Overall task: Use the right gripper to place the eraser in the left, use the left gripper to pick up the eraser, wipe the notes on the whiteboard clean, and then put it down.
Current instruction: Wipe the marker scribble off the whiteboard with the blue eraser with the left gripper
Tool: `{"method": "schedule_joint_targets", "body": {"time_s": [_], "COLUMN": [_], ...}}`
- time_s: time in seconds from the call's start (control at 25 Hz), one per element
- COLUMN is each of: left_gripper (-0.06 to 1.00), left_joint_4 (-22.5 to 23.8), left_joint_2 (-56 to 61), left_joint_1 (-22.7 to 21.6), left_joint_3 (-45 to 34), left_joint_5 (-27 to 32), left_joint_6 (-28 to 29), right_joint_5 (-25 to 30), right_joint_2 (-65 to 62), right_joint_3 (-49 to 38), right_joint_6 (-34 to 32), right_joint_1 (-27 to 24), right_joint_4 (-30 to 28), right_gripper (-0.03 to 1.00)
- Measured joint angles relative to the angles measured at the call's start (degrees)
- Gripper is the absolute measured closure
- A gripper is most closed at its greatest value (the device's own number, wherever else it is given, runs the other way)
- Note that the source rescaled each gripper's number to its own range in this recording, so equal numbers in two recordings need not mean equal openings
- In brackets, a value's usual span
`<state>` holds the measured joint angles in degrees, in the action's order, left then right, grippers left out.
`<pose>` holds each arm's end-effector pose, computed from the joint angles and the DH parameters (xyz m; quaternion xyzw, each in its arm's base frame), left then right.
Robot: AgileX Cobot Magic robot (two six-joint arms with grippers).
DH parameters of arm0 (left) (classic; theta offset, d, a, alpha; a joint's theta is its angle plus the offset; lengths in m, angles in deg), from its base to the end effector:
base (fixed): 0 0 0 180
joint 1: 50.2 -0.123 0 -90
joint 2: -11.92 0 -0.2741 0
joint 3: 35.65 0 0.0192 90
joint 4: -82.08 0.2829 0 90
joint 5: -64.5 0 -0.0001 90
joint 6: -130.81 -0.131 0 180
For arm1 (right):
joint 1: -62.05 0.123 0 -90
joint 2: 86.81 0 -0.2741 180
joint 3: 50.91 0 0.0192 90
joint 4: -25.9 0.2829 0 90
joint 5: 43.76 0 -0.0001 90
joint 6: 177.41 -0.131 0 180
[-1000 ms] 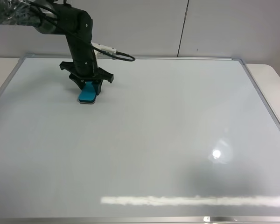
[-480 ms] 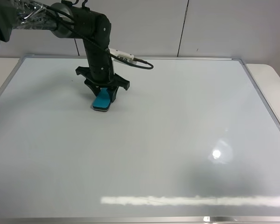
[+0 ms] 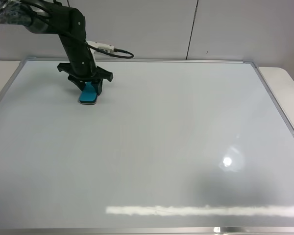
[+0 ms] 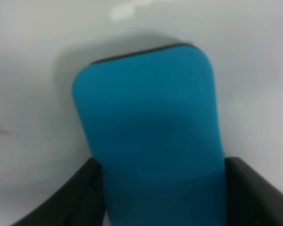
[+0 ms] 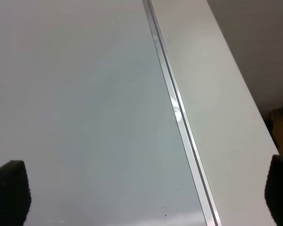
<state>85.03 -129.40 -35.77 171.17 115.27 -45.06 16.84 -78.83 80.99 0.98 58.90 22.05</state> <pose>0.4978 -0.1227 0.0679 0.1025 0.9862 0.0009 0.1300 0.0689 -0.0115 0.2762 0.0367 0.8499 -0.0406 0.5241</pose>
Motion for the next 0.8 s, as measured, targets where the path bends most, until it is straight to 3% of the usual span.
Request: {"method": "schedule_joint_targets", "body": {"time_s": [0.32,0.52,0.8], "left_gripper": [0.94,0.94,0.94], "left_joint_4": [0.8,1.2,1.6], "left_joint_2": [0.0,0.0,0.1], "left_joint_1": [-12.2,-15.5,-15.2], "left_joint_3": [0.3,0.4,0.4], "left_joint_5": [-1.6,-0.6,-0.4], "left_joint_6": [-0.3,-0.3,-0.3], "right_joint_5": [0.0,0.0,0.0], "right_joint_2": [0.0,0.0,0.0], "right_joint_3": [0.0,0.0,0.0], "right_joint_6": [0.0,0.0,0.0], "right_joint_1": [0.0,0.0,0.0], "right_joint_4": [0.0,0.0,0.0], "right_gripper": [-0.03,-0.03,-0.03]}}
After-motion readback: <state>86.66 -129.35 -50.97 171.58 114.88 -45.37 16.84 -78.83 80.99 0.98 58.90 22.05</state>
